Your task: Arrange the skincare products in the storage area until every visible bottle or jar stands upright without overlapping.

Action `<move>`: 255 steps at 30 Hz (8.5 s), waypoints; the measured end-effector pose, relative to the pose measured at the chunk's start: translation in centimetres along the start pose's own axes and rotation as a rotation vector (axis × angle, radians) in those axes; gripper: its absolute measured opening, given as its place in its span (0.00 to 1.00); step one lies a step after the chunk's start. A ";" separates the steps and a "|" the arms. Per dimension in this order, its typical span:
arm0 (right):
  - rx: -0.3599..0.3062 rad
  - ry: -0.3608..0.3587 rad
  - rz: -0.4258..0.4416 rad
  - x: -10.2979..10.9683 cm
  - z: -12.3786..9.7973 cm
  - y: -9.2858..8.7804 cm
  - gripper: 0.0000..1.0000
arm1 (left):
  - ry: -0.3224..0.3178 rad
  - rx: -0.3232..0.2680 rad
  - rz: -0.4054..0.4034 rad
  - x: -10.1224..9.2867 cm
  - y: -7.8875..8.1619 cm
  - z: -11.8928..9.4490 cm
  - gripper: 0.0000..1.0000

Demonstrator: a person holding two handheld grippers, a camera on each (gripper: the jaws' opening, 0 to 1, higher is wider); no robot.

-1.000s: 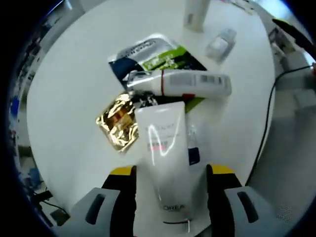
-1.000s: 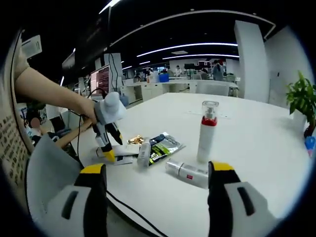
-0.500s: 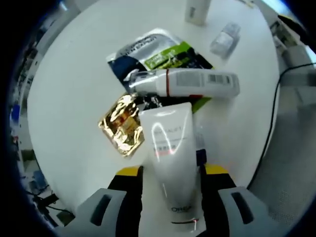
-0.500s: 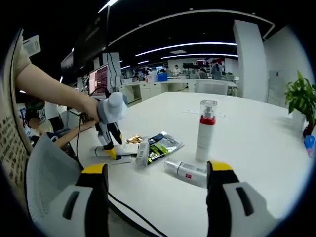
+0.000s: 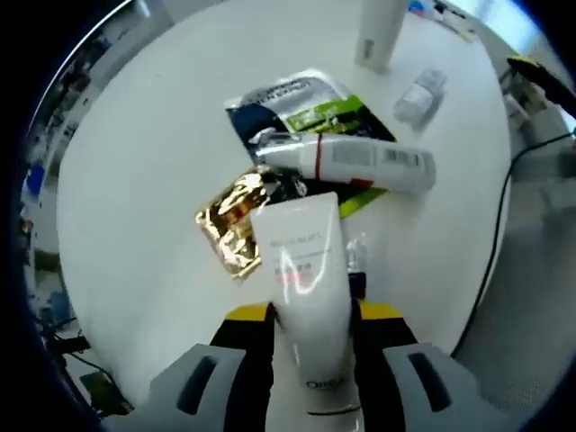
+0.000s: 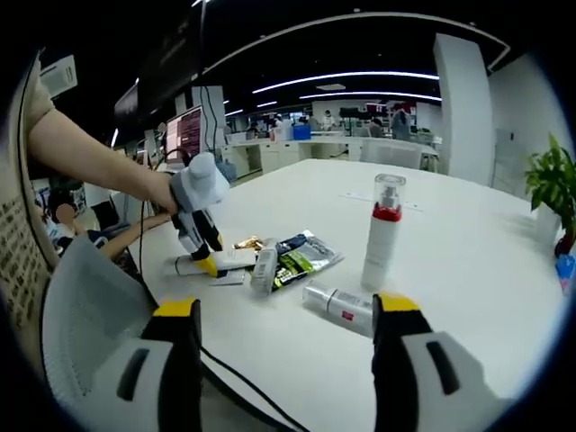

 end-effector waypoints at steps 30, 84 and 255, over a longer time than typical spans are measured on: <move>0.005 0.030 -0.016 0.5 0.0 0.0 0.75 | 0.022 -0.308 -0.046 -1.6 -2.4 -4.8 0.29; -0.103 0.199 -0.018 6.0 5.7 5.6 0.39 | -0.031 -0.779 -0.043 -12.6 -0.6 -7.2 0.28; 0.017 -0.009 -0.054 -0.6 -0.9 -0.2 0.86 | -0.457 -0.713 0.400 -8.6 18.1 -0.6 0.14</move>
Point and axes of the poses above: the point that each gripper's makers call its tool centre point, and the gripper's own axes: z roughly forward along the fingers, x roughly to its left, y roughly out of its top, the point moved 8 cm from there along -z, roughly backward along the fingers, and after that the axes turned 9 degrees about -z, right-handed, at the moved point
